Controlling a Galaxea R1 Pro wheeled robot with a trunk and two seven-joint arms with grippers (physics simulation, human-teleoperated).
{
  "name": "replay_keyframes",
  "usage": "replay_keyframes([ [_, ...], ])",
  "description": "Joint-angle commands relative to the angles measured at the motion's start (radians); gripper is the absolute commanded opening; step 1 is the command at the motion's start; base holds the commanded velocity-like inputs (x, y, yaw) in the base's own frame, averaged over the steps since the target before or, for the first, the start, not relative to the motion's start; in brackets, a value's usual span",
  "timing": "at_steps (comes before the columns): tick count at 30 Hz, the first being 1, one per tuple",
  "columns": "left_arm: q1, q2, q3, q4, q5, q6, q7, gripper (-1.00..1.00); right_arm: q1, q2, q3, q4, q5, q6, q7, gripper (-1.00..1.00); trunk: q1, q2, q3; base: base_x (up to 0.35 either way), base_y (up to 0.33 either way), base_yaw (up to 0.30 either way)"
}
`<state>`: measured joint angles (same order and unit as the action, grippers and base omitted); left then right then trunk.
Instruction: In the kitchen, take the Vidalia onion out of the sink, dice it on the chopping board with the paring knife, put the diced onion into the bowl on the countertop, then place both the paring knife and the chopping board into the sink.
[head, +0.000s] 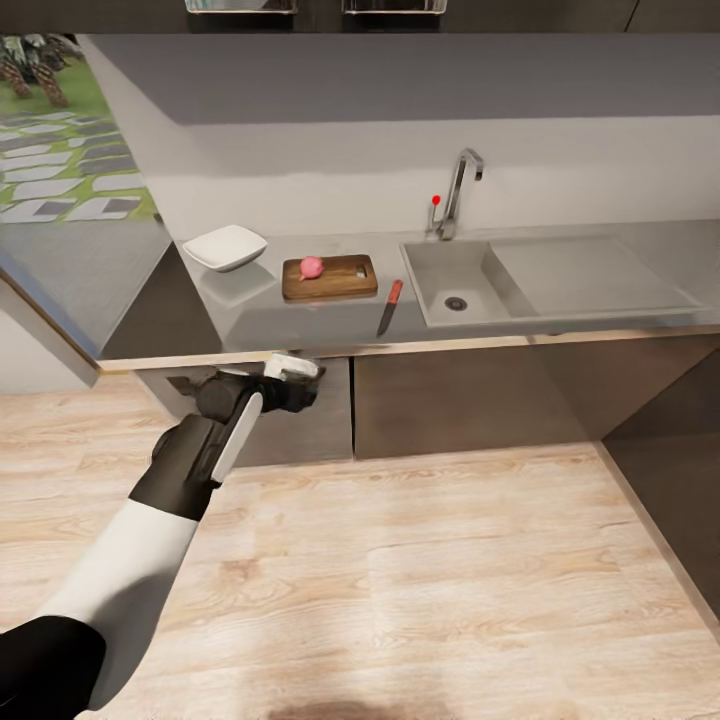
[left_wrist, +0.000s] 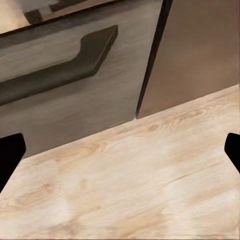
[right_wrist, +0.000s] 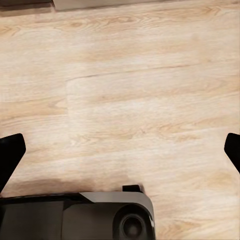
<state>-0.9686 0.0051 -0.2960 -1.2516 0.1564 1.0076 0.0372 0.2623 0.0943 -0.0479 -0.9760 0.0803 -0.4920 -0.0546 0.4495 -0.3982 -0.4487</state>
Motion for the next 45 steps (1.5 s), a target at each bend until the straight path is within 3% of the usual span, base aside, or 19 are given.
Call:
replay_keyframes([
  [1,-0.001,-0.001,-0.001,0.054,0.006,0.001,0.002,1.0,0.0,0.001,-0.001,-0.001,0.009,0.0,-0.005,1.0,0.001,-0.002,-0.001,-0.006,0.0,0.0],
  [3,-0.001,-0.006,-0.002,0.107,0.006,-0.01,0.0,1.0,0.001,0.001,-0.002,-0.001,0.009,0.0,-0.005,1.0,0.001,-0.002,-0.001,-0.003,0.0,0.0],
  [5,-0.001,-0.024,-0.002,0.218,0.006,-0.054,0.0,1.0,0.0,0.001,-0.002,-0.001,0.009,0.0,-0.005,1.0,0.001,-0.002,-0.001,-0.002,0.0,0.0],
  [7,-0.001,-0.065,-0.003,0.484,0.006,-0.232,-0.001,1.0,0.0,0.001,-0.002,-0.001,0.009,0.0,-0.005,1.0,0.001,-0.002,-0.001,0.0,0.0,0.0],
  [10,-0.001,-0.108,-0.004,0.788,0.006,-0.521,-0.002,1.0,0.0,0.001,-0.002,-0.001,0.009,0.0,-0.005,1.0,0.001,-0.002,-0.001,0.0,0.0,0.0],
  [12,-0.001,-0.132,-0.003,1.043,0.006,-0.769,-0.002,1.0,0.0,0.001,-0.003,0.0,0.009,0.0,-0.005,1.0,0.001,-0.002,-0.001,0.0,0.0,0.0],
  [14,-0.001,-0.138,-0.003,1.188,0.006,-0.886,-0.002,1.0,0.0,0.001,-0.004,0.0,0.009,0.0,-0.005,1.0,0.001,-0.002,-0.001,0.0,0.0,0.0],
  [16,0.0,-0.133,-0.002,1.274,0.008,-0.976,-0.002,1.0,0.0,0.0,-0.005,0.0,0.009,0.0,-0.005,1.0,0.001,-0.002,-0.001,0.0,0.0,0.0],
  [21,0.033,-0.087,0.002,1.325,0.014,-1.043,-0.002,1.0,0.0,-0.001,-0.007,0.0,0.009,0.001,-0.005,1.0,0.001,-0.002,-0.001,0.0,0.0,0.0],
  [24,0.103,-0.067,0.003,1.331,0.016,-1.062,-0.002,1.0,0.0,-0.006,-0.01,-0.001,0.011,0.0,-0.005,1.0,0.001,-0.002,-0.001,0.0,0.0,0.0],
  [30,0.238,-0.061,0.003,1.333,0.017,-1.165,-0.002,1.0,0.0,-0.047,-0.014,-0.003,0.01,-0.001,-0.007,1.0,0.001,-0.002,-0.001,0.0,0.0,0.0],
  [37,0.433,-0.058,0.003,1.334,0.017,-1.389,0.005,1.0,0.0,-0.053,-0.015,-0.003,0.006,-0.007,-0.007,1.0,0.001,-0.002,-0.001,0.0,0.0,0.0],
  [41,0.546,-0.025,0.003,1.334,0.018,-1.596,0.012,1.0,0.0,-0.053,-0.015,-0.003,0.007,-0.008,-0.007,1.0,0.001,-0.002,-0.001,0.0,0.0,0.0],
  [45,0.616,-0.013,0.003,1.334,0.019,-1.75,0.027,1.0,0.0,-0.054,-0.015,-0.003,0.008,-0.002,-0.01,1.0,0.001,-0.002,-0.001,0.0,0.0,0.0],
])
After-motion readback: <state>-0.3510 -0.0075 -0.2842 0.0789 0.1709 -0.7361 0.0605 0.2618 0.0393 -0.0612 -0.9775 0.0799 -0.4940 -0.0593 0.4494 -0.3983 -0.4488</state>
